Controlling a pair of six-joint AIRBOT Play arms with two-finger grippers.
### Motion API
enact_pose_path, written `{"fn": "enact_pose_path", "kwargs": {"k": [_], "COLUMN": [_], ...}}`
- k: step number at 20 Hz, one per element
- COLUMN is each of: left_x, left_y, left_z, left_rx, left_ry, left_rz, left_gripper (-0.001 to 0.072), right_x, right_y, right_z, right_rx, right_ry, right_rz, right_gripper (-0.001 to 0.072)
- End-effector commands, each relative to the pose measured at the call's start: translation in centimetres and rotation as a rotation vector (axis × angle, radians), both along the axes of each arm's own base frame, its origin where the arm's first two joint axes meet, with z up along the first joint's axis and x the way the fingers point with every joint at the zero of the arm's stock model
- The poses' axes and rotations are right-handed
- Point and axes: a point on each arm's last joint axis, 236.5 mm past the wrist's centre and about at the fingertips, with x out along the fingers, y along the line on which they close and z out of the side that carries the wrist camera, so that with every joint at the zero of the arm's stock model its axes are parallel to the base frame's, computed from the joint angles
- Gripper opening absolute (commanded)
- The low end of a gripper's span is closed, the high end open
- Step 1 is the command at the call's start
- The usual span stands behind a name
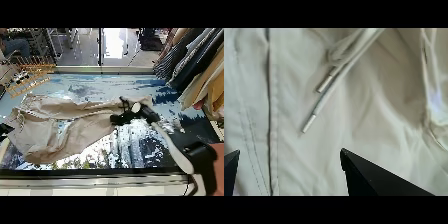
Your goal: Fold the clothes and pants, and hang the long-sleeved shirts on hangers.
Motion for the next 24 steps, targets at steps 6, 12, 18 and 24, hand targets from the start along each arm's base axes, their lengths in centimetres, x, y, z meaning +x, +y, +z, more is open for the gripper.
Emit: {"fn": "enact_pose_path", "kwargs": {"k": [6,12,18,24], "left_x": [-1.0,-0.2,1.7,0.6], "left_y": [-6.9,-8.1,-4.2,-1.6], "left_z": [-0.8,-3.3,-2.7,-3.7], "left_rx": [-0.281,-0.271,-0.207,-0.187], "left_ry": [0.115,0.114,0.010,0.011], "left_rz": [0.065,0.134,0.276,0.343], "left_gripper": [0.0626,0.0626,0.0626,0.0626], "right_x": [-5.0,-9.9,-13.1,-9.8], "right_y": [-24.5,-28.0,-26.8,-29.3], "right_z": [10.7,1.6,-4.9,-6.0], "right_rx": [-0.279,-0.132,0.179,0.186], "right_ry": [0.028,0.230,0.291,0.167], "right_rz": [-0.254,-0.404,-0.632,-0.792], "right_gripper": [0.0070,0.0502,0.0516,0.0519]}}
